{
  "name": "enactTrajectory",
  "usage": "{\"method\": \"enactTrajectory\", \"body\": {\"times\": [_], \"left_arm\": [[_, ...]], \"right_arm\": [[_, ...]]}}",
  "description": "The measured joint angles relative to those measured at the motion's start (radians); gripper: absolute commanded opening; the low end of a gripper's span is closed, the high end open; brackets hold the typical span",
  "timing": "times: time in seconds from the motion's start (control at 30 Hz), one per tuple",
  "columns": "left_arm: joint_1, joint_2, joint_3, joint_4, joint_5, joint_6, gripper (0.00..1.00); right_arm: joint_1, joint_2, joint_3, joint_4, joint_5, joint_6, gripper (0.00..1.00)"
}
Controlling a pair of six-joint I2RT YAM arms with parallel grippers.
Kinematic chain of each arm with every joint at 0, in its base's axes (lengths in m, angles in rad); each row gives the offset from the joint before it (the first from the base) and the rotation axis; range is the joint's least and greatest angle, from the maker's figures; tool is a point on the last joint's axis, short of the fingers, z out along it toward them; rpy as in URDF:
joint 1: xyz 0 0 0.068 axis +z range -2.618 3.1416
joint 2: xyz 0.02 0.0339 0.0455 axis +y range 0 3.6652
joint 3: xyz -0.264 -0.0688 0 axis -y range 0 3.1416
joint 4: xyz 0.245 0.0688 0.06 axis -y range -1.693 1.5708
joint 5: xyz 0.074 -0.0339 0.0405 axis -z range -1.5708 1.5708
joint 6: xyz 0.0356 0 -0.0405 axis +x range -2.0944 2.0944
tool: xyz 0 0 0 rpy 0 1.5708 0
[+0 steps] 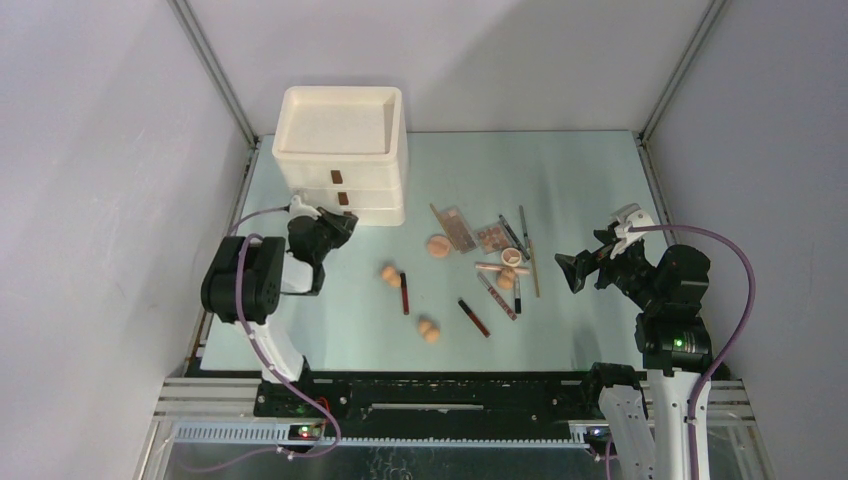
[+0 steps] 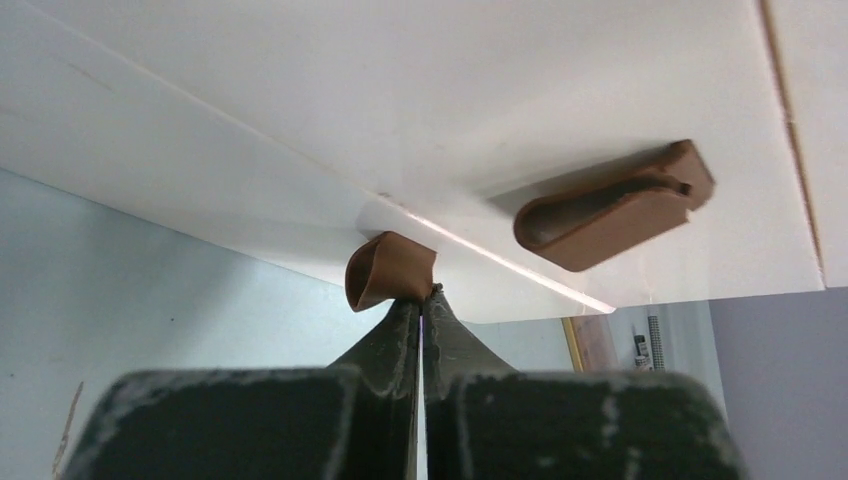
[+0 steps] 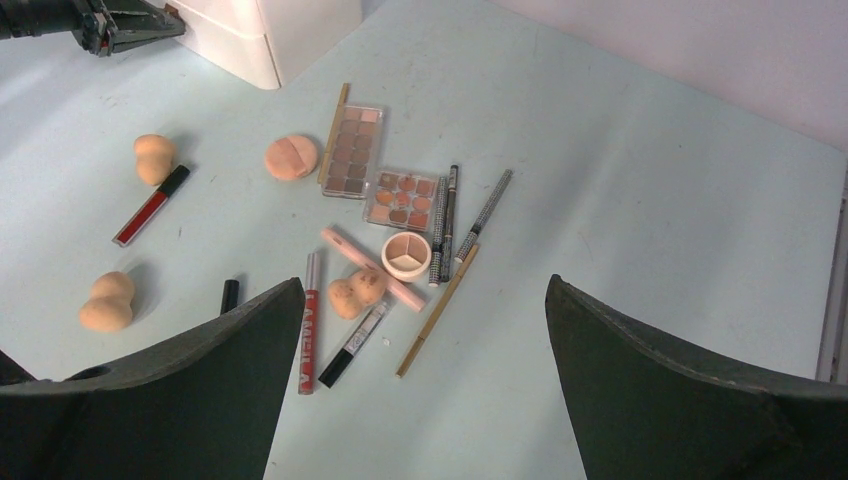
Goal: Organize the makeup
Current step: Open the drawer in the storage box.
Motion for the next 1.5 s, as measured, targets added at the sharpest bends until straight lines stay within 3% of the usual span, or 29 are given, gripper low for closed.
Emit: {"method": "enactTrajectory", "body": {"times": [0.37,1.0,1.07,1.17,1.4,1.5], "left_arm": [[0.007,-0.1,-0.064,-0.052,0.05,0.035,0.0],[0.017,-0.381,-0.113,-0.546,0.369,0.314,0.01],[0.017,-0.426,-0.113,-0.605,0.384,0.344,0.09],[0.017,-0.507,-0.113,-0.671,0.395,0.391,0.32],[0.017,-0.593,-0.108,-0.673,0.391,0.467,0.63],[0.017,-0.605,-0.088,-0.689,0.392,0.51,0.71]], "right_arm": [[-0.001,0.0,0.0,0.0,-0.006,0.0,1.0],[-0.028,-0.015,0.0,0.0,-0.015,-0.006,1.0],[-0.029,-0.016,0.0,-0.001,-0.015,-0.007,1.0],[-0.031,-0.019,0.0,-0.001,-0.015,-0.007,1.0],[-0.031,-0.023,0.0,-0.001,-0.023,-0.007,1.0],[-0.031,-0.025,0.0,-0.001,-0.029,-0.007,1.0]]}}
